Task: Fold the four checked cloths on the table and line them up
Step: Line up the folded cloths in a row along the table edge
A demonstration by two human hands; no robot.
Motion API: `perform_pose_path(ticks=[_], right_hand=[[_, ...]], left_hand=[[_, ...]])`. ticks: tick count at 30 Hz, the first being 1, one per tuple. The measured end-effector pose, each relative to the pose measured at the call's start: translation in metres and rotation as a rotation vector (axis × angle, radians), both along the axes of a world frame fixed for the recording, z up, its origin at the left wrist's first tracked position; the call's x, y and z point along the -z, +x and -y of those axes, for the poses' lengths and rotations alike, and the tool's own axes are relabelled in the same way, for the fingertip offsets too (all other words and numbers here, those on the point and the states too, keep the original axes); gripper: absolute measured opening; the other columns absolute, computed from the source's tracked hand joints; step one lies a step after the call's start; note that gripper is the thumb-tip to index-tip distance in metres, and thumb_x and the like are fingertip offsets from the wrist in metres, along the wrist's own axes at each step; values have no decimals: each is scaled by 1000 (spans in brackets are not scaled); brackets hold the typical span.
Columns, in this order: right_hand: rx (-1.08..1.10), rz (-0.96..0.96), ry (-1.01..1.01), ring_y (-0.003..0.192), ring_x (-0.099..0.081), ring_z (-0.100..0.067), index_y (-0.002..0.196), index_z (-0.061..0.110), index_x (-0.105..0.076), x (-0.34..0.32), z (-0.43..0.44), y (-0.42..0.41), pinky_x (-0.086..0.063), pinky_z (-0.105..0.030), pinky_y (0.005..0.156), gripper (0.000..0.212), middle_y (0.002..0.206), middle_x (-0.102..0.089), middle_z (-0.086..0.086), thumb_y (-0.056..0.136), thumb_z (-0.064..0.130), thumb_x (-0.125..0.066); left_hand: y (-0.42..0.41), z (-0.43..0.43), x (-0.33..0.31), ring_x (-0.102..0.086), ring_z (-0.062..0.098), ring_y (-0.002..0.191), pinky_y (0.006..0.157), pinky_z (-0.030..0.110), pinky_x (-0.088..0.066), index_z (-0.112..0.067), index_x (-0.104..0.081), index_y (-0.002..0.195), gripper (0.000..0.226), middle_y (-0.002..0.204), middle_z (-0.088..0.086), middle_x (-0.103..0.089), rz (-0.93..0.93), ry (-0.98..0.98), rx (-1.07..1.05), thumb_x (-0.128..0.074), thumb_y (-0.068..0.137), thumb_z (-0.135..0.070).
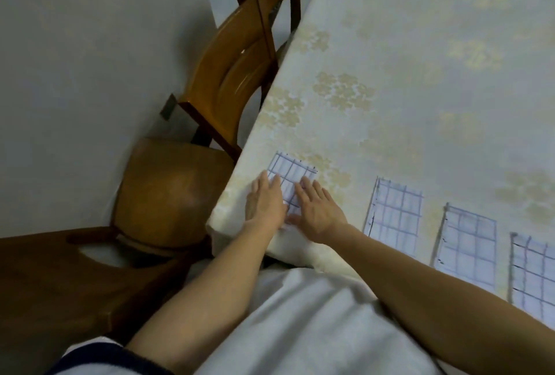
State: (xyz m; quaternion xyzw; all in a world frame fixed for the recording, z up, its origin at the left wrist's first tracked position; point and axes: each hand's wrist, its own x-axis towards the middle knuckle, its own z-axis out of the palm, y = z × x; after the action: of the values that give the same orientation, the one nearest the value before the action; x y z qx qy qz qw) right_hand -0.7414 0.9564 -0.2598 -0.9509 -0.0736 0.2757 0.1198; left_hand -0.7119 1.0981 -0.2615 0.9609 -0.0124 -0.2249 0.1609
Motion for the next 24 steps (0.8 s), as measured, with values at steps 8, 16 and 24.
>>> perform_pose_path(ticks=[8,16,24], right_hand=[[196,28,-37,152,13,-21,158,15,8,2,47,-14,4,-35,123,82,165,17,-5,101,56,-35],[200,26,-77,152,11,-23,158,16,9,-2,71,-32,6,-33,120,94,165,15,-4,96,56,-49],[204,-37,-145,152,13,-24,157,14,9,4,89,-31,6,-37,123,101,165,15,-6,92,58,-54]], left_hand=[[22,13,-1,-58,29,115,98,37,-51,-19,-51,143,48,138,10,-47,8,-333,-162,-60,97,-9],[23,53,13,-63,24,104,91,38,-55,-21,-67,119,37,117,7,-63,-13,-496,-141,-63,90,2],[21,63,16,-65,25,103,91,37,-55,-15,-68,117,30,117,9,-58,10,-517,-109,-62,92,2]])
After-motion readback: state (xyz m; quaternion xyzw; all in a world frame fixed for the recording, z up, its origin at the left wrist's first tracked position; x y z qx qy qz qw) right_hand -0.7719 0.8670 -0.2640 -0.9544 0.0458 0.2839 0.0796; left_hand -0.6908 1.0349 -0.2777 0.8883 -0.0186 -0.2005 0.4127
